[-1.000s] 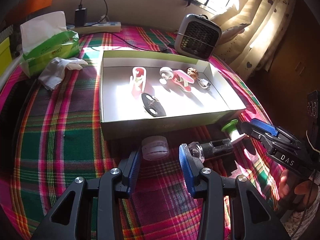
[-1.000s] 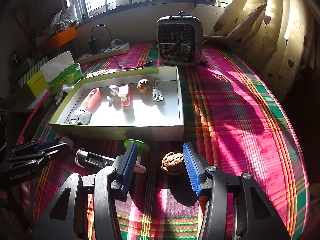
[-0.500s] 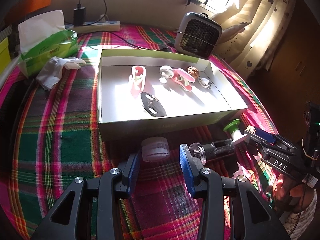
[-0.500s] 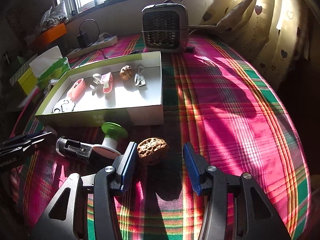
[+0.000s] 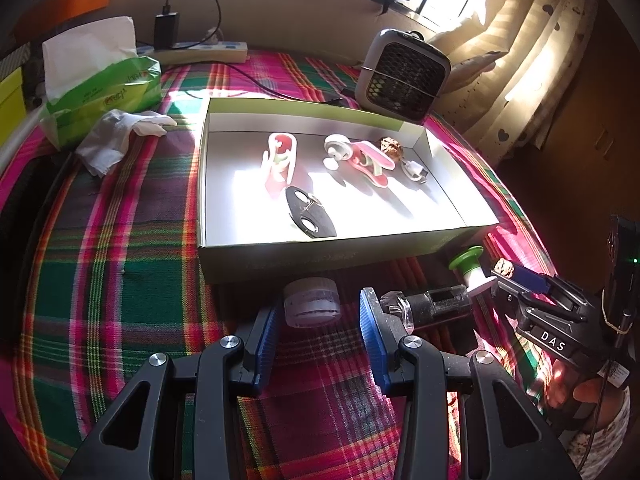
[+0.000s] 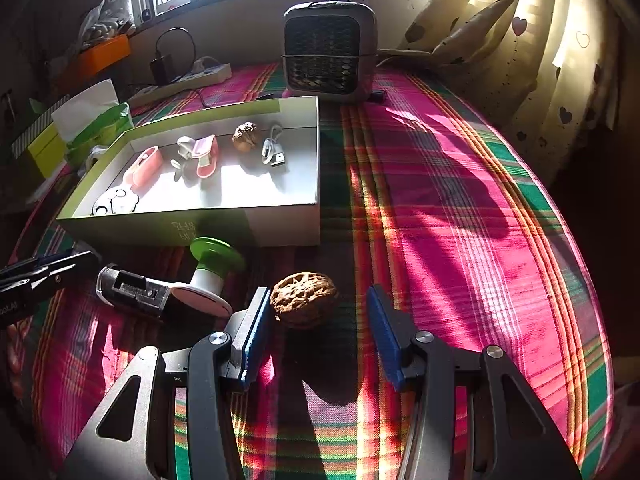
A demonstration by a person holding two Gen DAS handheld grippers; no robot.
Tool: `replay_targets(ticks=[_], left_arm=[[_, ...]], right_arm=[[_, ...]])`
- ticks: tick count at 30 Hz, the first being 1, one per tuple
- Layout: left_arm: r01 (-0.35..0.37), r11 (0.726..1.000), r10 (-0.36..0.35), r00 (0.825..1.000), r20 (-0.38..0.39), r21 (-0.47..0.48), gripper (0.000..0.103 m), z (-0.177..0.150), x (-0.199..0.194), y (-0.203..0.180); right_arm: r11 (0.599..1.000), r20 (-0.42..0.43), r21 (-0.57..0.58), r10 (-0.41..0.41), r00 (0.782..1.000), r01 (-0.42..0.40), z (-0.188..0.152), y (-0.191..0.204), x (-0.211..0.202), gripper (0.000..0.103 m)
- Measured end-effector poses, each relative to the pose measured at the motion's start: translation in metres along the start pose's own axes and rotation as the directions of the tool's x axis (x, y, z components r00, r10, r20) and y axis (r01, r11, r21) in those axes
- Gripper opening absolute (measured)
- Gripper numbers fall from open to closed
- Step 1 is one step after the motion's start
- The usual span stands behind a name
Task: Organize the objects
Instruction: 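Close the right gripper on the walnut while the left closes on the white jar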
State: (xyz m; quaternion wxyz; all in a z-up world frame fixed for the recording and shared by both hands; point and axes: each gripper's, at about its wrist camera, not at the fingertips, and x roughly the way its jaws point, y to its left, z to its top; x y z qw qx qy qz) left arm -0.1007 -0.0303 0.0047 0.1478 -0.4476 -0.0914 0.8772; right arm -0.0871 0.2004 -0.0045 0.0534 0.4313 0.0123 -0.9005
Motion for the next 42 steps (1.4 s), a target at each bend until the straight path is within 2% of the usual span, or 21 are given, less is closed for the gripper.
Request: replay_targets(ticks=[9, 16, 24, 42], left_arm=[[-0.016, 1.000, 0.016, 1.000, 0.004, 0.003, 0.036, -0.0014, -0.0001, -0.0008], [-0.035, 0.999, 0.035, 0.999, 0.011, 0.000, 0.026, -0.0020, -0.0004, 0.0012], [-0.037, 0.999, 0.037, 0.999, 0.015, 0.002, 0.025, -0.0026, -0.0007, 0.0015], [-0.039, 0.999, 0.039, 0.999, 0.015, 0.007, 0.025, -0.0030, -0.0014, 0.0016]], right_arm=[[1.000, 0.000, 0.001, 0.000, 1.000, 0.000, 0.0000, -0.0003, -0.0004, 0.049], [1.000, 0.001, -0.004, -0.001, 1.000, 0.001, -0.0014, -0.0013, -0.0017, 0.049], [1.000, 0.005, -0.006, -0.008, 1.000, 0.008, -0.0022, -0.0013, -0.0031, 0.033], [1.000, 0.005, -0.006, -0.008, 1.000, 0.008, -0.0026, -0.0014, -0.0030, 0.033]])
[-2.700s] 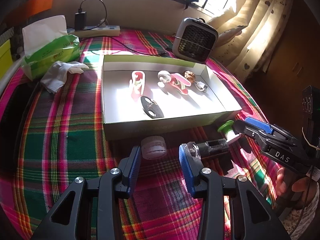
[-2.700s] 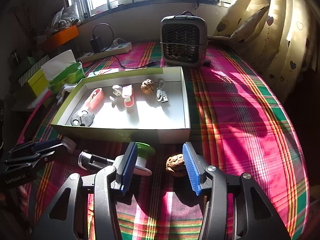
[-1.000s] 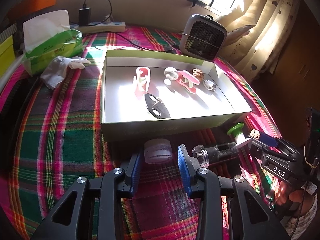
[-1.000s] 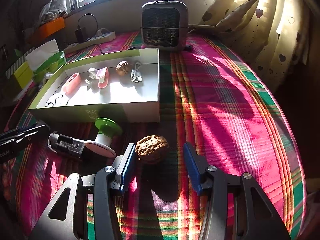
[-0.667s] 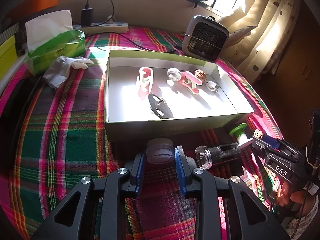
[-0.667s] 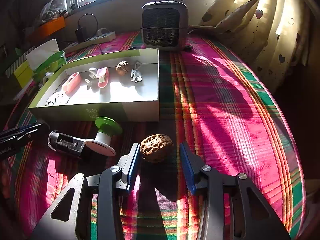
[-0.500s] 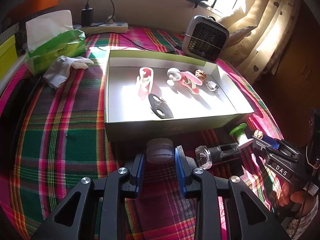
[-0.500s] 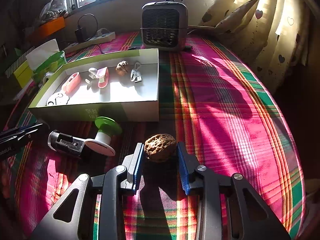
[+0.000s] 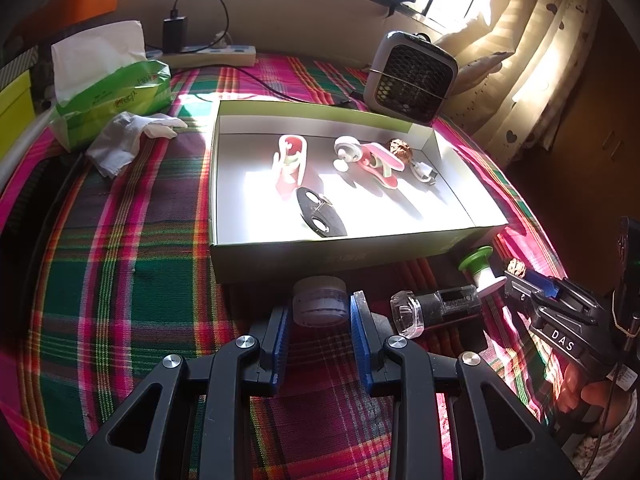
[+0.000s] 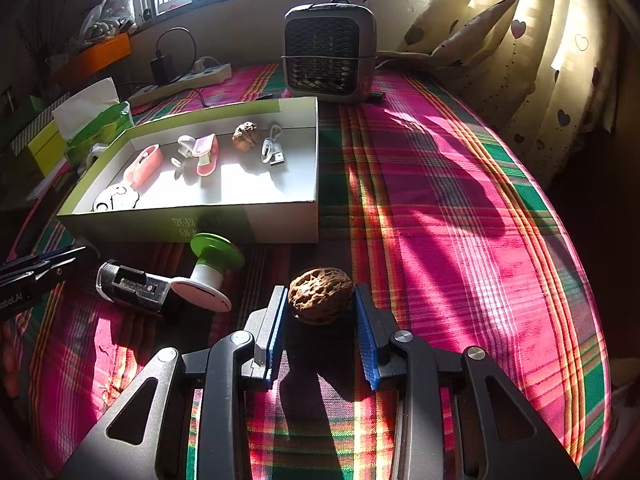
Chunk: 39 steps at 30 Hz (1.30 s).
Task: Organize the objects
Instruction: 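Close the right gripper on the walnut while the left closes on the white jar, then carry the walnut in the right gripper and jar in the left over the box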
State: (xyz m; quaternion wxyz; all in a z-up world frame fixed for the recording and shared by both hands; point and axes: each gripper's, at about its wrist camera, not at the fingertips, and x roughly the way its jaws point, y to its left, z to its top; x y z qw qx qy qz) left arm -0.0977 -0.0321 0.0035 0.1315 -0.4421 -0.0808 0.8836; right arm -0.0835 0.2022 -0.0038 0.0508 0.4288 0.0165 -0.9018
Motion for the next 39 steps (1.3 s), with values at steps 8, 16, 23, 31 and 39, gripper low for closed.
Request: replay_targets(ticks=[8, 16, 23, 31, 39], left_arm=[[0.000, 1.000, 0.000, 1.000, 0.000, 0.002, 0.025, 0.000, -0.001, -0.001], [0.000, 1.000, 0.000, 1.000, 0.002, 0.000, 0.025, -0.001, -0.002, -0.001], [0.007, 1.000, -0.007, 1.000, 0.019, 0.002, 0.025, -0.001, -0.008, -0.003], [0.014, 1.000, -0.014, 0.999, 0.034, 0.010, 0.025, 0.001, -0.017, -0.006], [0.021, 1.000, -0.023, 0.998, 0.064, 0.020, 0.025, 0.011, -0.029, -0.010]], right_arm=[[1.000, 0.000, 0.000, 0.001, 1.000, -0.001, 0.000, -0.001, 0.000, 0.033], [1.000, 0.010, -0.004, 0.012, 1.000, -0.012, 0.000, 0.003, -0.003, 0.033], [1.000, 0.022, -0.010, 0.023, 1.000, -0.022, 0.002, 0.005, -0.007, 0.033], [0.999, 0.040, -0.020, 0.029, 0.999, -0.028, 0.007, 0.009, -0.014, 0.033], [0.998, 0.068, -0.038, 0.044, 0.997, -0.042, 0.017, 0.014, -0.023, 0.033]])
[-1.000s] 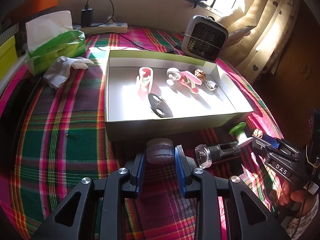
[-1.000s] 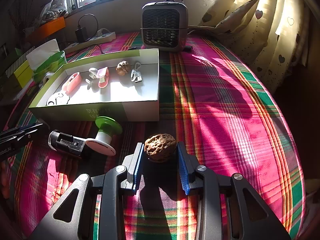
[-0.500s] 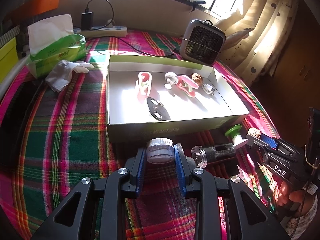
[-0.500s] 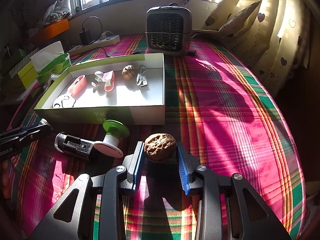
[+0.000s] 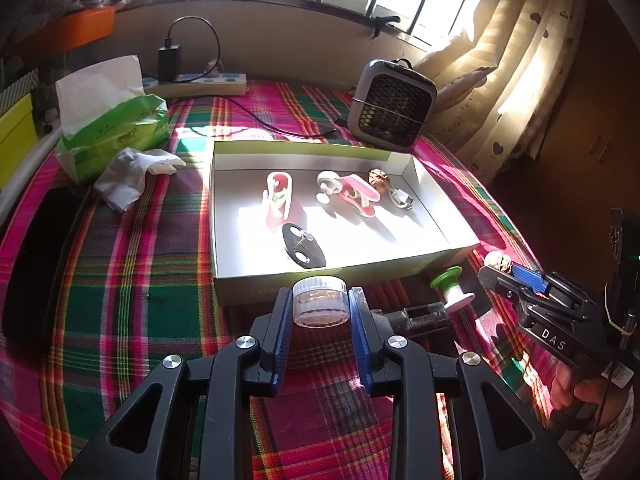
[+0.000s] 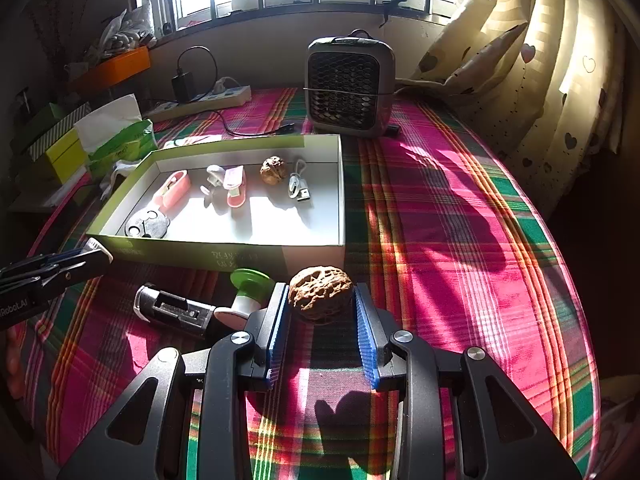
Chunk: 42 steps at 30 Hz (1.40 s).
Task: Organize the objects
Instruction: 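Carry the walnut in the right gripper and jar in the left over the box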
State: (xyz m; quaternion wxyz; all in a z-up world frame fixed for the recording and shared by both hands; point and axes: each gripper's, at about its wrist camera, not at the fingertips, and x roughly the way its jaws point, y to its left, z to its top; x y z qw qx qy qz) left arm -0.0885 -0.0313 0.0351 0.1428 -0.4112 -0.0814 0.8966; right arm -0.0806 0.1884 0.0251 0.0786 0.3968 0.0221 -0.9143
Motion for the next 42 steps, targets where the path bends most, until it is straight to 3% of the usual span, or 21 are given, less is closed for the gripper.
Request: replay_targets(ticks=[22, 42], left_arm=[[0.020, 1.000, -0.020, 1.000, 0.020, 0.016, 0.025, 0.034, 0.008, -0.006], [0.025, 0.999, -0.025, 0.999, -0.023, 0.028, 0.025, 0.061, 0.051, -0.005]], right_arm=[[0.997, 0.021, -0.040, 0.060, 0.998, -0.059, 0.036, 0.016, 0.013, 0.033], [0.988, -0.055, -0.104, 0.105, 0.993, -0.111, 0.069, 0.028, 0.062, 0.033]])
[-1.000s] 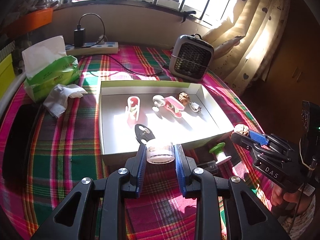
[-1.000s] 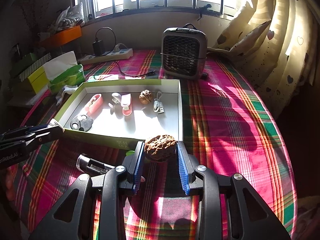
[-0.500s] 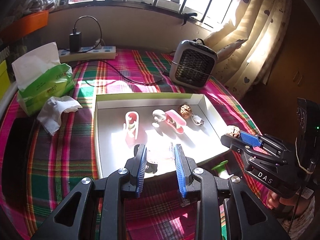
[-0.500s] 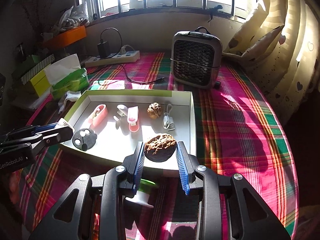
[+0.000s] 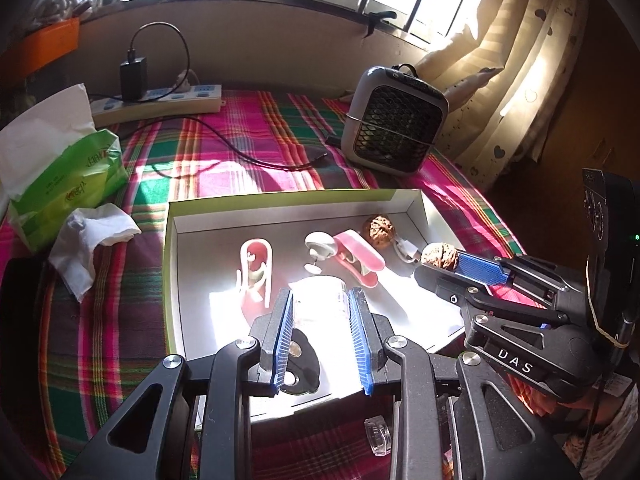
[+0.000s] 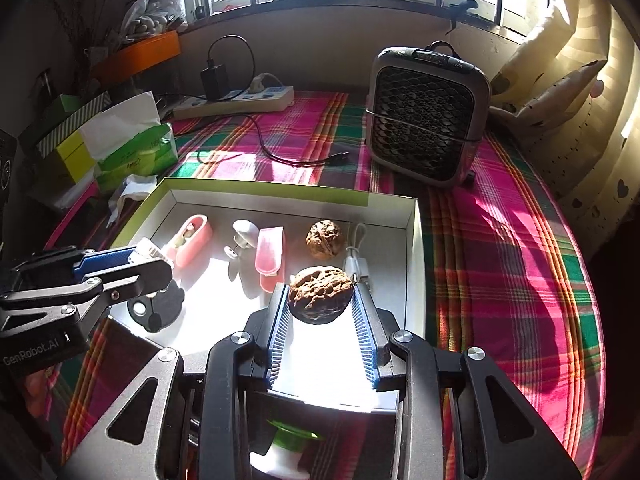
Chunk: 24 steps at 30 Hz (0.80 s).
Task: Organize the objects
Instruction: 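Carry the walnut in the right gripper and jar in the left over the box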
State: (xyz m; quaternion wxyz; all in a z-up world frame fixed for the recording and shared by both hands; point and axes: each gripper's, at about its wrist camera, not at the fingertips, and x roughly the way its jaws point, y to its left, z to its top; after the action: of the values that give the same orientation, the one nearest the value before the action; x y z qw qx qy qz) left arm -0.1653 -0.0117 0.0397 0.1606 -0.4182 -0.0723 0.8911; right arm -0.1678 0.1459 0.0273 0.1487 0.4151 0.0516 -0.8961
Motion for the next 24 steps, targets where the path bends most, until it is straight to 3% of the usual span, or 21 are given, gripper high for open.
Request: replay_targets(ticks=[24], left_arm=[[-0.015, 1.000, 0.016, 0.997, -0.077, 0.006, 0.025, 0.012, 0.041, 0.004]], right_arm=[[1.000, -0.076, -0.024, 0.008, 0.997, -0.010, 0.011, -0.003, 0.038, 0.033]])
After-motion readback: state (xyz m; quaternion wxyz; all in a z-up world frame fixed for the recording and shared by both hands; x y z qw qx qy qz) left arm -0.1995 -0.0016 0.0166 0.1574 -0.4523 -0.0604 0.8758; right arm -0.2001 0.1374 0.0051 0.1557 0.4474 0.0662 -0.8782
